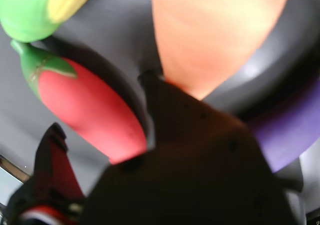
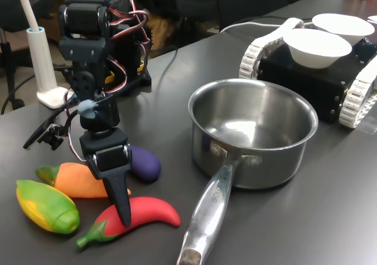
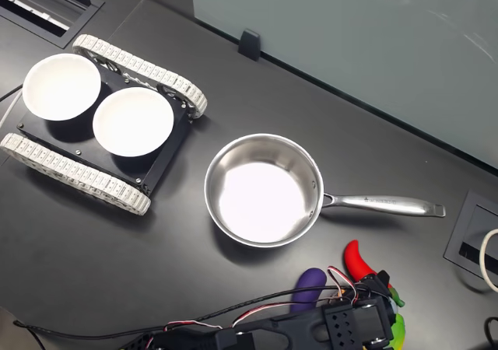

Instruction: Pick up the chilli and place them in the pan

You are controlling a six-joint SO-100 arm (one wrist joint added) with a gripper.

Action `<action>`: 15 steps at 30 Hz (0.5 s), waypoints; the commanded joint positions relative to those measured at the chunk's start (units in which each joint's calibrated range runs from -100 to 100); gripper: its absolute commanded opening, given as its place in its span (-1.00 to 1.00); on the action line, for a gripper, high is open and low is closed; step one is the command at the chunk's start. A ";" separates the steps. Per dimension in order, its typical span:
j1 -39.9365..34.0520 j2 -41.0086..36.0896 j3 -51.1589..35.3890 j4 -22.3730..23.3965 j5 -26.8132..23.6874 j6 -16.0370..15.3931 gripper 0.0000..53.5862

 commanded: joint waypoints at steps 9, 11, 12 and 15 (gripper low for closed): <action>-4.56 2.81 -7.48 -0.57 2.05 -0.19 0.04; -4.91 2.81 -7.48 0.03 2.20 -0.19 0.03; -5.02 2.90 -7.76 0.46 2.39 -0.19 0.03; -5.25 3.32 -8.57 1.99 2.93 -0.19 -0.02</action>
